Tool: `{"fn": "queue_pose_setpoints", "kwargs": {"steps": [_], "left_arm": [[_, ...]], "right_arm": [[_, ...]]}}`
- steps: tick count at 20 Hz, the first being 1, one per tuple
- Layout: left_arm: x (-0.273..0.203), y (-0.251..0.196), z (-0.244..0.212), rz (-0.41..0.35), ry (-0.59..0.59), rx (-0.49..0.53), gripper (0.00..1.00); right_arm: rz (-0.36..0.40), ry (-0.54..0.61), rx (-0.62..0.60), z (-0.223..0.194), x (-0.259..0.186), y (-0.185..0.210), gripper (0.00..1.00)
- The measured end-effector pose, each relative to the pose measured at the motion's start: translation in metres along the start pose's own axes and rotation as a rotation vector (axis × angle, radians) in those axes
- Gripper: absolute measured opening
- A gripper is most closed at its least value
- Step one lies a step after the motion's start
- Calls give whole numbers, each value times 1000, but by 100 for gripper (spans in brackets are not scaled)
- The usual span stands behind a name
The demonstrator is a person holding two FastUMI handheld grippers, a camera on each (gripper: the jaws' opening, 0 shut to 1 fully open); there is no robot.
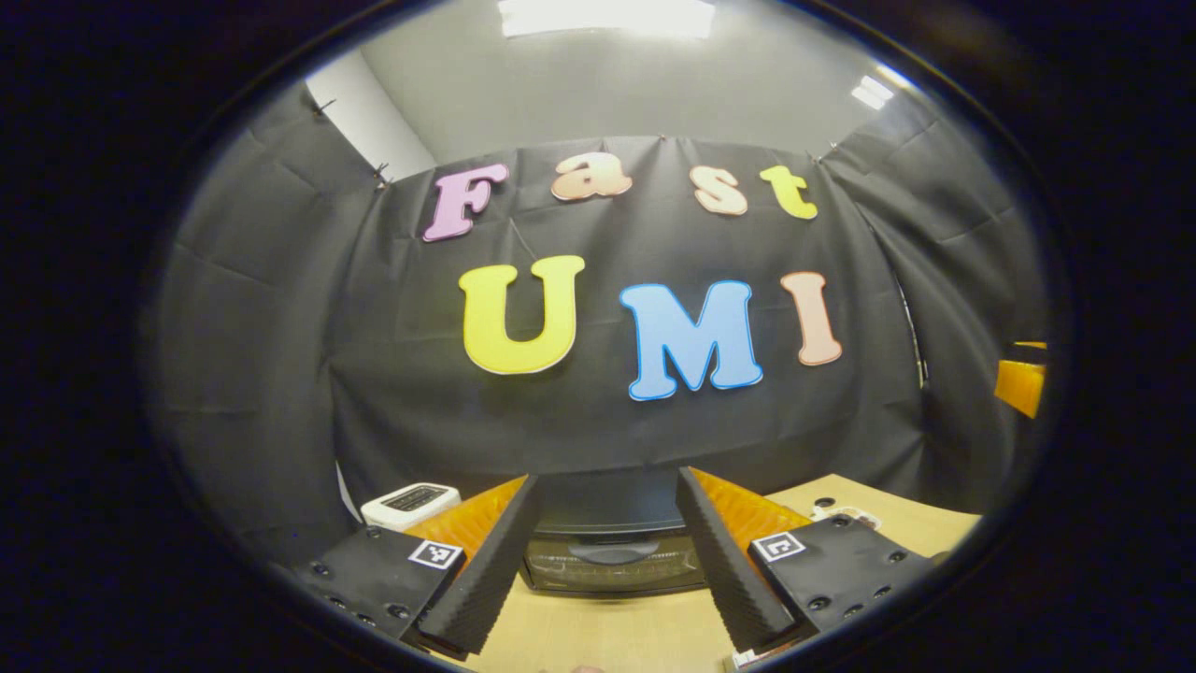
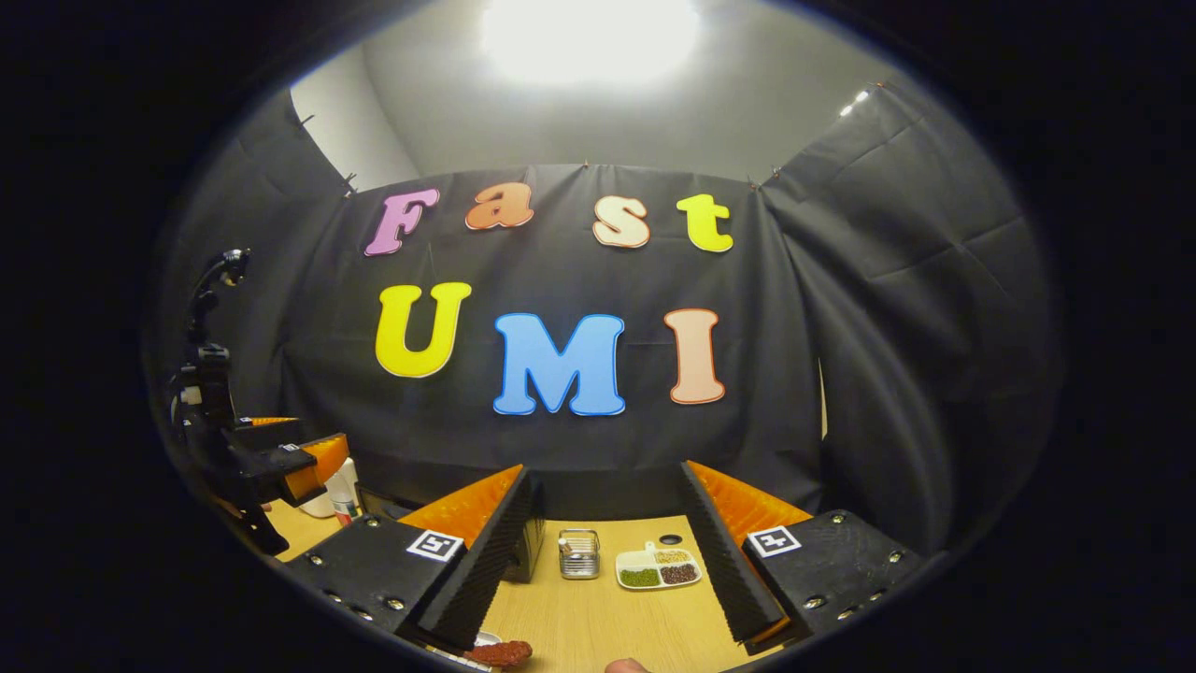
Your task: Open the electric oven with the left hand, put the food in, and close the electric oven.
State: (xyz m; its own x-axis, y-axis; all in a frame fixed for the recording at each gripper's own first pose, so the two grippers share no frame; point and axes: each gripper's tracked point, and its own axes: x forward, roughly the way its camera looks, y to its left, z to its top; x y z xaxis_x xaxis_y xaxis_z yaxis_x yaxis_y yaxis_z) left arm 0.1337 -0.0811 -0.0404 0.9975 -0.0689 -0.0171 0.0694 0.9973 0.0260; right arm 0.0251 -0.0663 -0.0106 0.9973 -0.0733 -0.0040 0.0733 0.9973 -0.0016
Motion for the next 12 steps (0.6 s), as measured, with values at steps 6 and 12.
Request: {"fn": "queue_pose_setpoints", "kwargs": {"steps": [6, 12], "left_arm": [[53, 5, -32, -48, 35, -9, 100], [99, 0, -77, -91, 101, -16, 91]], "right_arm": [[-67, 25, -31, -2, 17, 6, 95], [-128, 55, -66, -8, 20, 7, 95]]}}
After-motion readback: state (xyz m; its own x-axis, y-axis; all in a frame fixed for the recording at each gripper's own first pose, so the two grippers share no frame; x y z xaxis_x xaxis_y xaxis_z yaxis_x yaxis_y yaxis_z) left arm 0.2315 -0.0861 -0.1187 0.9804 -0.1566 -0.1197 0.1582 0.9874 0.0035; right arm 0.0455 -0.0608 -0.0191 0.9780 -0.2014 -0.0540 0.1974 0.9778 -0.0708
